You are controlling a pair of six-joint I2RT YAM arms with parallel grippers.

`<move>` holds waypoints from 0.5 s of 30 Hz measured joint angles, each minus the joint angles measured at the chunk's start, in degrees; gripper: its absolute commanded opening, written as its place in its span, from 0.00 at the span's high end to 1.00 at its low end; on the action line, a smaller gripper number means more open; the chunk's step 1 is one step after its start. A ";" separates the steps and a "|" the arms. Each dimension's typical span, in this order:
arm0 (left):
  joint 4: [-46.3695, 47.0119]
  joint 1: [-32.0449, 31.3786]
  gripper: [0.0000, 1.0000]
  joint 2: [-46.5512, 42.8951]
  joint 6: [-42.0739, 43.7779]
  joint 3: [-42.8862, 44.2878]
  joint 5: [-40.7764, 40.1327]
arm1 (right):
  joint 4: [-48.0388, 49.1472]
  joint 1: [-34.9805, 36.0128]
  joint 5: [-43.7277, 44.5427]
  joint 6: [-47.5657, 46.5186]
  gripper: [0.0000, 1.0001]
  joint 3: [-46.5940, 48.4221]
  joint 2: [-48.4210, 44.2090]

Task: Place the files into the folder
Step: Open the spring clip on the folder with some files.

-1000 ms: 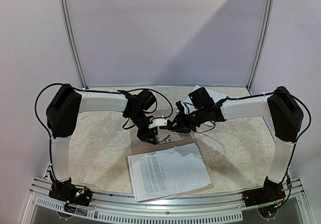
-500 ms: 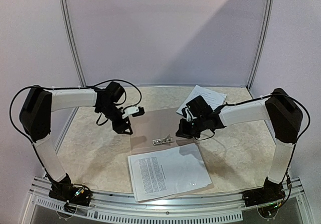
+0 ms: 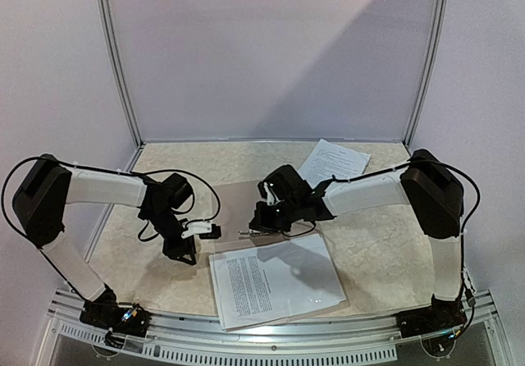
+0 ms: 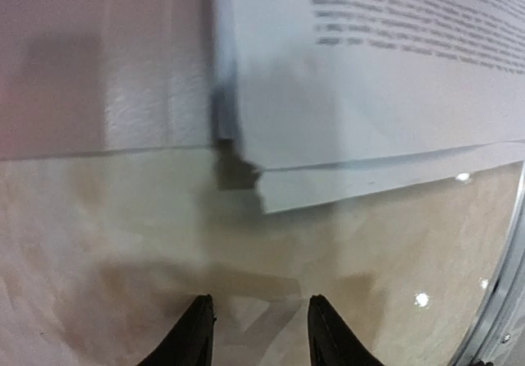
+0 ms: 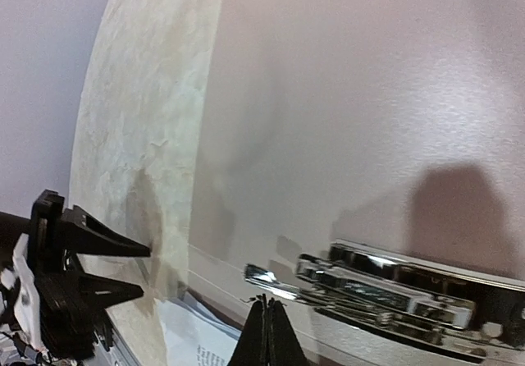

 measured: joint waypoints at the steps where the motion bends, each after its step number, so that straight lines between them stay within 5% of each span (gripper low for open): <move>1: -0.33 -0.92 0.59 -0.33 0.70 -0.42 0.57 | 0.39 0.66 -0.02 0.26 1.00 0.74 0.44; 8: -1.70 -5.90 0.59 -2.14 4.76 -2.86 4.31 | -0.85 3.06 -0.02 0.94 1.00 6.73 4.31; 15: -1.14 -12.44 0.60 -2.56 4.90 -3.45 4.28 | -17.92 1.57 8.52 -4.76 0.93 8.98 -0.22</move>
